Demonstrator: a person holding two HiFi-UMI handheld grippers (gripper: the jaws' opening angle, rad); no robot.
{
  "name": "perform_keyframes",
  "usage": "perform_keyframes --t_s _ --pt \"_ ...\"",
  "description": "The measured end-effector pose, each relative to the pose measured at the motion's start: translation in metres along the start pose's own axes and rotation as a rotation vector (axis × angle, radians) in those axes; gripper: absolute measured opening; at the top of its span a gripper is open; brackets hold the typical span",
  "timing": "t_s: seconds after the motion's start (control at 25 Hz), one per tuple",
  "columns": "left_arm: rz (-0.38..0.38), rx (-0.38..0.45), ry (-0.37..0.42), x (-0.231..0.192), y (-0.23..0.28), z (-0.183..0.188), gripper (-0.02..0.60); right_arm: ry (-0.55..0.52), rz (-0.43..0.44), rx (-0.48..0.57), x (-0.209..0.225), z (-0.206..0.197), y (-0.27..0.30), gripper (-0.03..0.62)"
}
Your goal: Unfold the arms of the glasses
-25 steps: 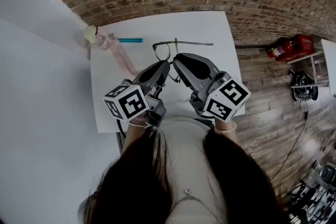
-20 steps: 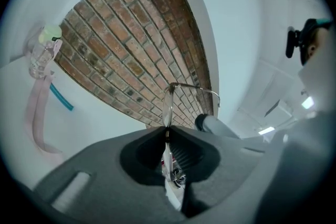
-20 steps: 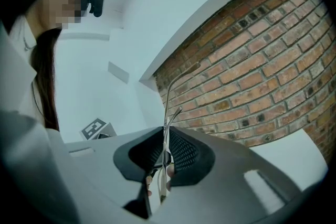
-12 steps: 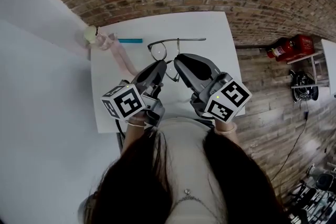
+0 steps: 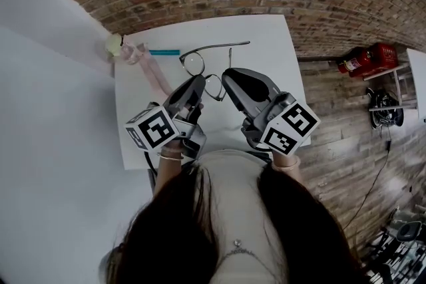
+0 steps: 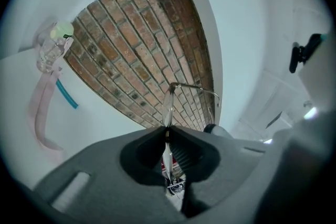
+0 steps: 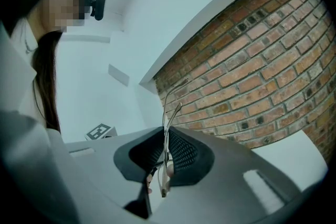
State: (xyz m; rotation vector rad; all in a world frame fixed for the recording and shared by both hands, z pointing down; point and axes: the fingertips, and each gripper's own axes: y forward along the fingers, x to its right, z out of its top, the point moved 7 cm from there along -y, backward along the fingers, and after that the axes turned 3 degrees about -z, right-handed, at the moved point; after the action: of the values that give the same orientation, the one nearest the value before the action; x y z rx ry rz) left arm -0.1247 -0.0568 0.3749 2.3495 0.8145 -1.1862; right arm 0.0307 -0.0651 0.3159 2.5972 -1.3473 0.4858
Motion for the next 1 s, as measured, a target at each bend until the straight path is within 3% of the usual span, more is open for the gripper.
perform_keyframes --t_s 0.72,1.0 --pt "-0.002 0.032 -0.040 -0.0040 -0.0035 0.0037 0.023 0.012 -0.020 0.024 0.0016 0.0020 -0.0079 0.025" --pt "0.002 0.050 -0.111 -0.0074 -0.0072 0.0035 0.023 0.017 -0.022 0.036 0.0012 0.0030 -0.0098 0.025"
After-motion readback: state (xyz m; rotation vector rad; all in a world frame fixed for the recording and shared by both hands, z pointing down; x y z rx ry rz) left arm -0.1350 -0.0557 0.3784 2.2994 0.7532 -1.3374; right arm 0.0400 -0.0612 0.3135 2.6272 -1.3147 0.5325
